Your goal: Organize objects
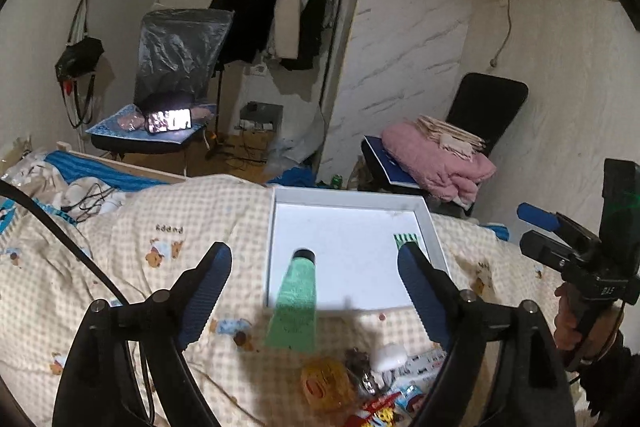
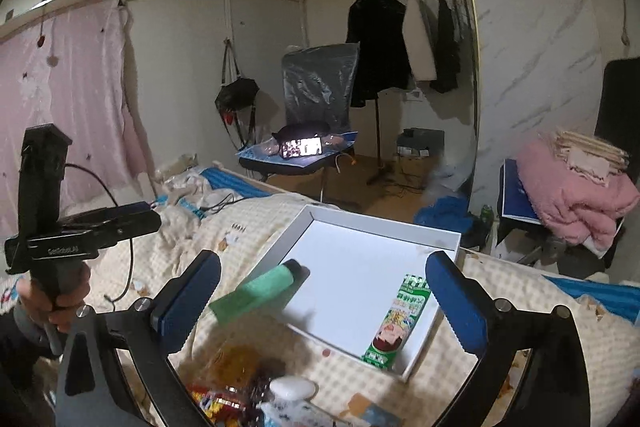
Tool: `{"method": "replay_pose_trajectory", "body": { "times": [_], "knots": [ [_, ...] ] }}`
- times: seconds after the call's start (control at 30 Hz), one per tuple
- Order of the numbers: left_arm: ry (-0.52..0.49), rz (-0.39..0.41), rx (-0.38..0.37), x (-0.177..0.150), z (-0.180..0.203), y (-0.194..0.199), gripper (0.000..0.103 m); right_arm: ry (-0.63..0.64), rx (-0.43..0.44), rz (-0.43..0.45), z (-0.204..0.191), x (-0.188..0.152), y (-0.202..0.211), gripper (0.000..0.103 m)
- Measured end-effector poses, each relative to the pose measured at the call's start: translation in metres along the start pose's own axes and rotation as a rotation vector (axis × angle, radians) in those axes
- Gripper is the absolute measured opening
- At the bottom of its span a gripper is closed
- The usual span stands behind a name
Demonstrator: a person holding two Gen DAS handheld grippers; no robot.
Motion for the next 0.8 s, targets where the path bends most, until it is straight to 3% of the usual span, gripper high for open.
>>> {"method": "replay_pose_trajectory", "body": {
  "times": [0.1,0.2,0.27,0.43,0.67,0.8],
  "knots": [
    [-0.009,-0.019,-0.024,-0.008,0.006,0.002,0.089,0.006,0.013,-0.035,-0.005,-0.007,0.005,0.103],
    [-0.016,-0.002,-0.129,-0.013,0.015,0.008,0.089,0.016,-0.009,-0.046,-0.003,-0.015,0.004,0.103],
    [-0.007,0.024,-0.155,-0.015,0.017,0.014,0.091,0.008,-0.017,-0.065,0.000,-0.021,0.002,0.103],
    [0.013,0.047,-0.152,-0.020,0.018,0.022,0.095,0.005,-0.015,-0.114,0.001,-0.035,-0.002,0.103],
    [-0.042,-0.059,-0.115,-0.055,0.025,0.004,0.095,0.013,0.024,-0.164,-0.012,-0.057,-0.006,0.103],
    [-0.012,-0.090,-0.067,-0.076,0.020,-0.007,0.095,0.001,0.023,-0.210,-0.013,-0.077,-0.013,0.103]
  ]
}}
Point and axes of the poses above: each gripper's, at about its wrist camera, not at the fingertips, and y roughly against the way its jaws point, z to its right, x to its top, the point moved 8 cm from there along -y, roughly the way its jaws point, and after that the axes turned 4 degrees about -y, right-handed, at the moved point
